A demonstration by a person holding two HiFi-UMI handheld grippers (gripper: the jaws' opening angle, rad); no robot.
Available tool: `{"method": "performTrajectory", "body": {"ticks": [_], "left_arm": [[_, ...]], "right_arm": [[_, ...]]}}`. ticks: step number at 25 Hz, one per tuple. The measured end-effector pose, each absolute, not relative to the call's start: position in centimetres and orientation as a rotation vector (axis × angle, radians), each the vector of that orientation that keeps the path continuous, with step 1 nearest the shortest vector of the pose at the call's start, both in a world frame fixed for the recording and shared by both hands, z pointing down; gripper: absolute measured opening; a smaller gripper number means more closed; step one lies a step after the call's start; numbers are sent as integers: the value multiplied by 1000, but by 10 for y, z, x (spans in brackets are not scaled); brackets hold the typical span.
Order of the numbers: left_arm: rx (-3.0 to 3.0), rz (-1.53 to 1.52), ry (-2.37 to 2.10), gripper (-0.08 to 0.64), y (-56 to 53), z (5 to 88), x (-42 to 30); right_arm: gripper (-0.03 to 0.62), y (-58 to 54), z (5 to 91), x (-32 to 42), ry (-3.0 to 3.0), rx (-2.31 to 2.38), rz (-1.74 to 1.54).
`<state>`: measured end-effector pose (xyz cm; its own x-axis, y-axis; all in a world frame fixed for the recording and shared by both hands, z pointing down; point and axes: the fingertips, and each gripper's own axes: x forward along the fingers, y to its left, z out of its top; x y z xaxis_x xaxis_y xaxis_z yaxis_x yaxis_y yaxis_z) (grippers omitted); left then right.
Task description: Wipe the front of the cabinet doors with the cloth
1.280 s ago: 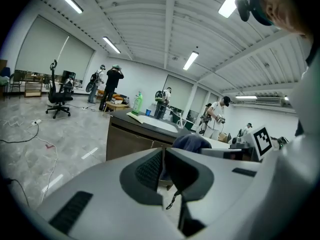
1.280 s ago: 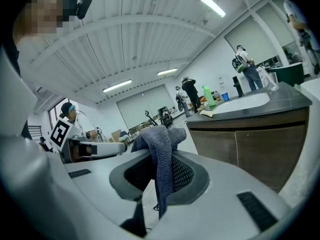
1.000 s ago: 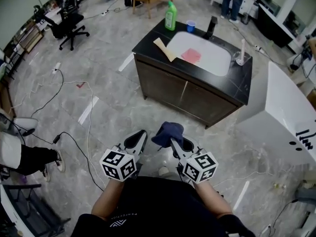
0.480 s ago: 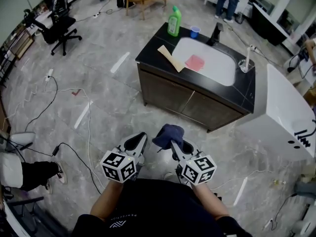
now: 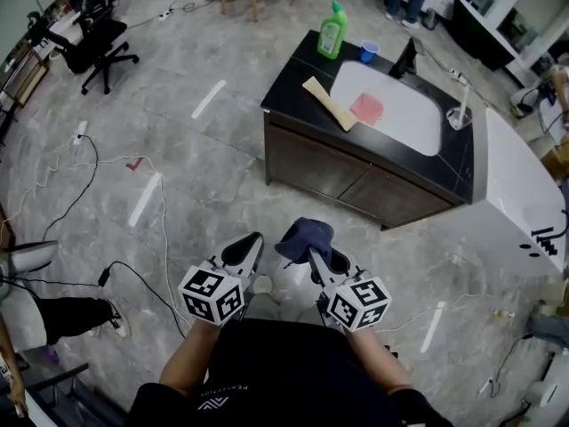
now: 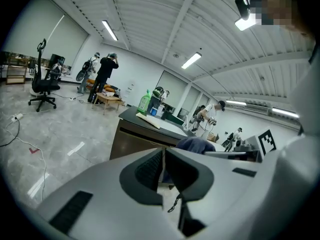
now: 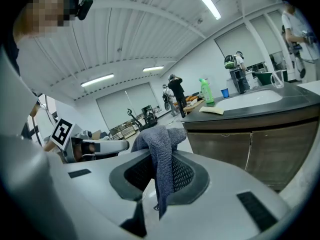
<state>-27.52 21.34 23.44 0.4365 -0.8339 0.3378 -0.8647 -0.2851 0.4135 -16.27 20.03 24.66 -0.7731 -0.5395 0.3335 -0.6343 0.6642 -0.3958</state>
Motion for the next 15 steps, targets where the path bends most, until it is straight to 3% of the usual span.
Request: {"method": "performTrajectory", "body": {"ticks": [15], "left_arm": [[2197,137,-1315,23,163,269,-309]], "right_arm": [[71,165,273,-193,-2613,1028,731]]}}
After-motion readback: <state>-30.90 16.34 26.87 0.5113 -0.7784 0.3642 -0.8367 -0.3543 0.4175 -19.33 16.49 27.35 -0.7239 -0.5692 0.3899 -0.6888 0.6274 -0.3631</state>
